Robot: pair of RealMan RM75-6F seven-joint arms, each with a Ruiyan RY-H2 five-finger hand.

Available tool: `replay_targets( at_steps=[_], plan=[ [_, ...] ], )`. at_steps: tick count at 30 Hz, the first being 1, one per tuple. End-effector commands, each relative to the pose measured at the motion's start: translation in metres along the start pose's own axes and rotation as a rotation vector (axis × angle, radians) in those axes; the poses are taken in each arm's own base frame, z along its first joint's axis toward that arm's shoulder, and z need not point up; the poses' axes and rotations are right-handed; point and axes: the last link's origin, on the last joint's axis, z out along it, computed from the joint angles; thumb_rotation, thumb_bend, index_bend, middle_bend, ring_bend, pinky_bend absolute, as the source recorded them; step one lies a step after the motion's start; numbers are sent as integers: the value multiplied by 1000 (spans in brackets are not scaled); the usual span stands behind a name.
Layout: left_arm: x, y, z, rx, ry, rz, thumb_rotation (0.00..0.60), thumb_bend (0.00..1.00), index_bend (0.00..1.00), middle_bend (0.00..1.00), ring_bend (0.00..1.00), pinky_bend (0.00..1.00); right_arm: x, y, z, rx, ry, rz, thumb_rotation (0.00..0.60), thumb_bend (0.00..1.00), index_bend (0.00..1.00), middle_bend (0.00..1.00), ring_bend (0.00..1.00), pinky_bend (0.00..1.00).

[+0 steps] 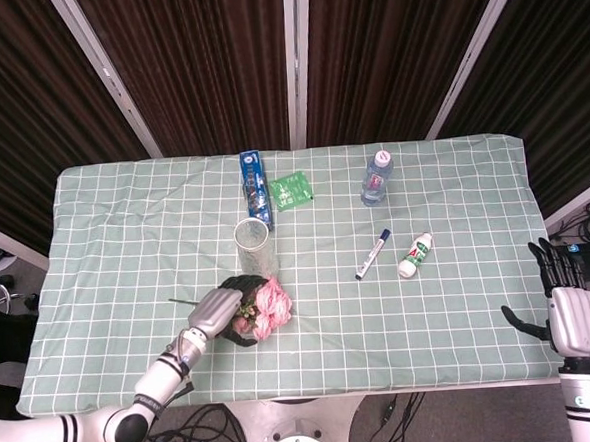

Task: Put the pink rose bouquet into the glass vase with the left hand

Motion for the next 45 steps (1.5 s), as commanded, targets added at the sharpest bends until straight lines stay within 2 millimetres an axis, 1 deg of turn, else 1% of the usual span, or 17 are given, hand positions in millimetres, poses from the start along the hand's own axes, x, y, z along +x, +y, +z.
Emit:
replay_targets(
  at_steps=[1,5,14,20,24,27,30,34,37,41,45],
  plan=[
    [-2,0,5,3,-8,10,600,0,90,0,0,68,-1,0,0,-1,-2,2,600,101,0,0,0,0],
    [-4,1,9,5,-18,12,600,0,90,0,0,69,-2,3,-1,-8,-5,1,600,101,0,0,0,0],
    [-10,7,10,-20,-52,34,600,0,90,0,0,69,-3,5,-1,-14,-3,6,600,104,0,0,0,0],
    [-12,5,12,-13,-58,73,600,0,90,0,0,73,-2,5,-1,-18,-1,5,600,103,0,0,0,0],
    [-16,2,14,4,-72,88,600,0,90,5,0,99,-3,5,-2,-17,-3,5,600,104,0,0,0,0],
    [-18,-1,14,17,-72,98,600,0,94,36,7,140,-3,5,-2,-10,-14,3,600,107,0,0,0,0],
    [-18,-2,14,23,-50,107,600,16,124,83,57,202,-3,6,-2,-10,-21,5,600,115,0,0,0,0],
    [-17,0,13,21,8,118,600,57,216,198,193,342,-3,5,-2,-9,-20,9,600,116,0,0,0,0],
    [-18,-1,11,17,28,133,600,88,314,316,315,460,-3,5,-3,-9,-22,6,600,116,0,0,0,0],
    [-19,-1,5,13,47,135,600,120,376,370,363,508,-3,5,-2,-14,-21,6,600,116,0,0,0,0],
    [-12,-2,-4,7,88,151,600,130,407,409,397,543,-1,6,-3,-19,-19,3,600,116,0,0,0,0]
  ],
)
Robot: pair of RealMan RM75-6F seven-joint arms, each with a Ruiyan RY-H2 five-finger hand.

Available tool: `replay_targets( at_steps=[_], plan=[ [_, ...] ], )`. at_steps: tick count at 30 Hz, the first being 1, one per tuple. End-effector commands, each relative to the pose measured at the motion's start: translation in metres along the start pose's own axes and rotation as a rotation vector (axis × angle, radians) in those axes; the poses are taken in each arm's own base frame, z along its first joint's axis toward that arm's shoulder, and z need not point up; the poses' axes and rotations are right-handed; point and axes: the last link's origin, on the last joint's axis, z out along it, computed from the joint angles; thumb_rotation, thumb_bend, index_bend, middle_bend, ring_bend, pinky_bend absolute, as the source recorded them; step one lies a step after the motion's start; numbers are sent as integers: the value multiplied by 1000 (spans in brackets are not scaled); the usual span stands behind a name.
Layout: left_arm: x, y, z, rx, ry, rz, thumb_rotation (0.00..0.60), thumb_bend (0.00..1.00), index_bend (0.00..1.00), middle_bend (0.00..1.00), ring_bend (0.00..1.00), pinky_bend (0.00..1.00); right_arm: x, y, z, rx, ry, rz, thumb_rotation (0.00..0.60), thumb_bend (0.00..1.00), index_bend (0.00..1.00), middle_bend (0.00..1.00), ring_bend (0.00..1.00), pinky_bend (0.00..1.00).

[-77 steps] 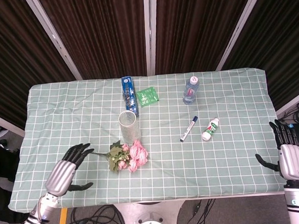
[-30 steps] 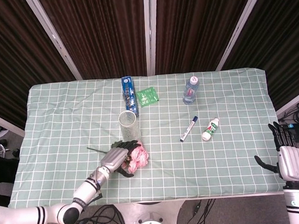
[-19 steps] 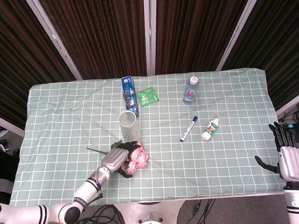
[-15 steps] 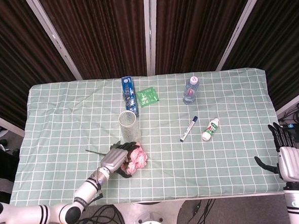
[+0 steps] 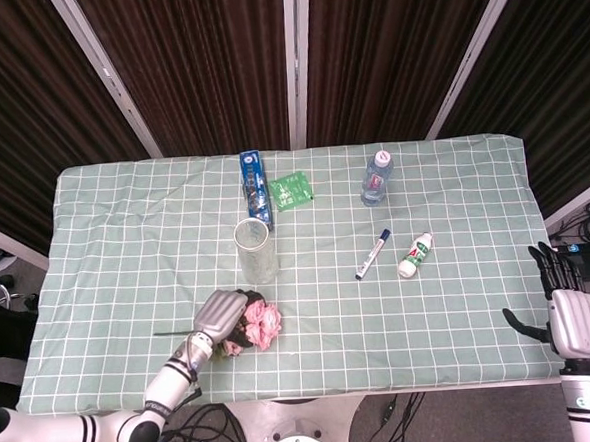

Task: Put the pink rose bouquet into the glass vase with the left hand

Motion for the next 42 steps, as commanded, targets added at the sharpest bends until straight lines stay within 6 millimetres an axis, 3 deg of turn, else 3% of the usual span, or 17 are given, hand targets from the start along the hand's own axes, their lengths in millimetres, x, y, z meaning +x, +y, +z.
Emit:
replay_targets(
  at_steps=[1,8,13,19,28,36,42],
  plan=[
    [5,-3,-8,-1,36,9,600,131,418,424,413,558,1,0,0,-3,2,0,600,116,0,0,0,0],
    [18,-11,-24,1,97,16,600,155,457,477,471,609,1,1,-1,-12,-5,-2,600,116,0,0,0,0],
    [44,-22,-45,18,196,33,600,162,465,499,494,631,2,-1,-1,-10,-4,-3,600,117,0,0,0,0],
    [90,-39,-73,53,341,12,600,163,465,500,495,633,1,-2,-3,-5,-7,-8,600,116,0,0,0,0],
    [174,-43,-99,4,758,-47,600,165,480,500,495,633,-8,1,-9,-6,-28,-21,600,118,0,0,0,0],
    [221,-29,-100,-204,1183,-355,600,166,490,499,496,639,-8,0,-9,-1,-28,-24,600,116,0,0,0,0],
    [243,-4,-92,-368,1279,-661,600,166,495,503,495,639,-10,0,-8,5,-48,-30,600,118,0,0,0,0]
  ],
)
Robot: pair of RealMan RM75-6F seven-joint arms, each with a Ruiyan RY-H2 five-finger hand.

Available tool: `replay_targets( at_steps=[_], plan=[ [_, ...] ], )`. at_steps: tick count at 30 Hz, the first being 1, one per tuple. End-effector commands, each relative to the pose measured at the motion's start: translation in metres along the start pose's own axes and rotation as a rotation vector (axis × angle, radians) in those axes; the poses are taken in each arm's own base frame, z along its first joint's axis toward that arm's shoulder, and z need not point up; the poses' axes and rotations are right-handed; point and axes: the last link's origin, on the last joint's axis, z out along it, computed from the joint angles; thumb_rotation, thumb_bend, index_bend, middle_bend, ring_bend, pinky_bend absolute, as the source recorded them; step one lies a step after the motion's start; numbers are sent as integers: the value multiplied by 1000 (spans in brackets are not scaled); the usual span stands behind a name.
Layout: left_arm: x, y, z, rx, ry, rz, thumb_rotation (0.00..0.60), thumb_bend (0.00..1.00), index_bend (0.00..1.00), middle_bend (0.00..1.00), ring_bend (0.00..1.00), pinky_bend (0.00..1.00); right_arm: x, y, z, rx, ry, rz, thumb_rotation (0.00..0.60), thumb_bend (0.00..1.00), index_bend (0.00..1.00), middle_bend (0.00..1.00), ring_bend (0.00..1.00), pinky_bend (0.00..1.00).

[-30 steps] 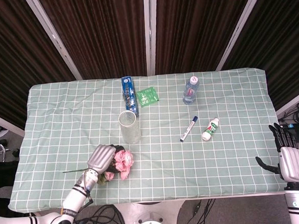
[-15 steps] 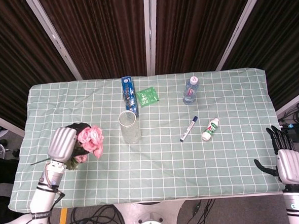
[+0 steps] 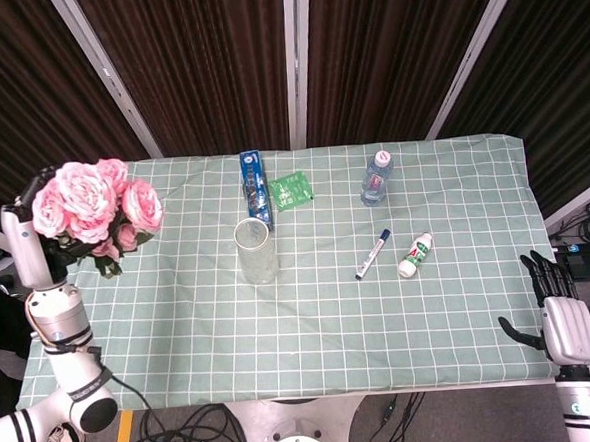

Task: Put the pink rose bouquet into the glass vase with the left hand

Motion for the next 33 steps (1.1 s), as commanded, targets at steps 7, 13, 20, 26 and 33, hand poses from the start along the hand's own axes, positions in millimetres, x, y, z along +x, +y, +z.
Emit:
replay_targets(
  at_steps=[7,13,20,26,33],
  plan=[
    [-38,33,32,155,117,-568,600,168,495,502,493,631,-2,-2,1,6,-6,0,600,117,0,0,0,0],
    [-72,43,40,163,93,-680,600,167,493,485,477,613,0,1,2,-12,0,4,600,117,0,0,0,0],
    [-122,46,28,223,51,-798,600,168,487,485,476,614,3,6,0,-31,-3,-1,600,117,0,0,0,0],
    [-149,39,29,251,31,-880,600,169,486,485,476,613,-5,6,-5,-33,-45,3,600,118,0,0,0,0],
    [-167,20,23,278,10,-864,600,169,484,485,476,614,-4,10,-5,-65,-37,1,600,118,0,0,0,0]
  ],
)
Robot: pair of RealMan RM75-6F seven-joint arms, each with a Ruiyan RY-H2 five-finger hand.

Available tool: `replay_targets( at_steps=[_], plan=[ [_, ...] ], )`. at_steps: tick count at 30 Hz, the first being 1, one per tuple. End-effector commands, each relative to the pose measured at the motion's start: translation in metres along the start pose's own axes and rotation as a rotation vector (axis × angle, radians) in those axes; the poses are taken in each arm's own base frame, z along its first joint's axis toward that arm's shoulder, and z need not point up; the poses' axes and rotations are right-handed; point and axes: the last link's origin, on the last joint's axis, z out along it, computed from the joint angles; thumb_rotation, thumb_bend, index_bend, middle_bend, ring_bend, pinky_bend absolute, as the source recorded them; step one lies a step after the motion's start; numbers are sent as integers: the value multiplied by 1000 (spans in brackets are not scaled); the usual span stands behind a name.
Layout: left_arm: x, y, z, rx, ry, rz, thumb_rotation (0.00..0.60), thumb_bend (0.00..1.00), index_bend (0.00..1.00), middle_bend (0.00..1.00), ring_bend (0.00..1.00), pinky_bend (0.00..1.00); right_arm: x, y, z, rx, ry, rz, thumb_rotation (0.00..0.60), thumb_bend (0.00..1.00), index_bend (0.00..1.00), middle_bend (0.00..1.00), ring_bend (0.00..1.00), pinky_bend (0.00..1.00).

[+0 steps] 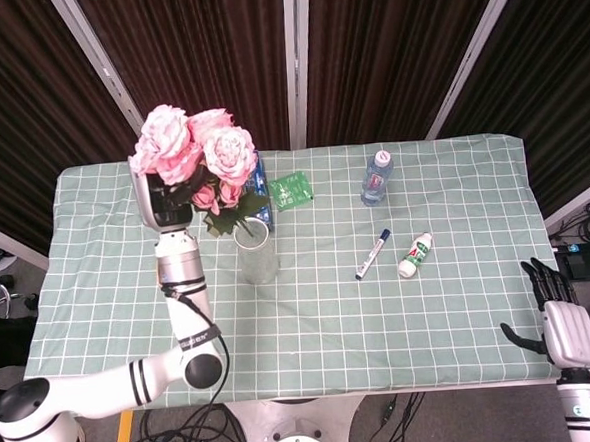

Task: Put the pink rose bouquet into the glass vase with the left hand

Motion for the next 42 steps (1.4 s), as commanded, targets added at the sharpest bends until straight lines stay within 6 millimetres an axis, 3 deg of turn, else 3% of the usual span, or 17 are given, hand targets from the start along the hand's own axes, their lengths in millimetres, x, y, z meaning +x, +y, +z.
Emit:
replay_targets(
  at_steps=[1,12,20,32,35,39,42],
  plan=[
    [1,-16,-3,31,-1,-14,600,169,484,485,477,613,1,1,0,-12,7,6,600,118,0,0,0,0],
    [15,-54,-19,68,17,26,600,166,484,485,476,613,9,-1,-4,-7,35,-3,600,118,0,0,0,0],
    [24,-68,-17,76,29,48,600,160,489,485,471,601,-5,-10,-2,34,-10,-33,600,118,0,0,0,0],
    [23,-82,-33,62,3,85,600,144,458,469,443,579,-20,-16,0,65,-60,-44,600,118,0,0,0,0],
    [22,-86,-35,56,-21,95,600,110,387,390,332,461,-19,-16,0,62,-59,-42,600,117,0,0,0,0],
    [21,-91,-38,54,-57,128,600,29,243,153,126,217,-18,-14,0,52,-53,-38,600,118,0,0,0,0],
    [24,-92,-41,46,-68,141,600,1,189,54,89,175,-19,-14,1,45,-54,-35,600,118,0,0,0,0]
  ],
)
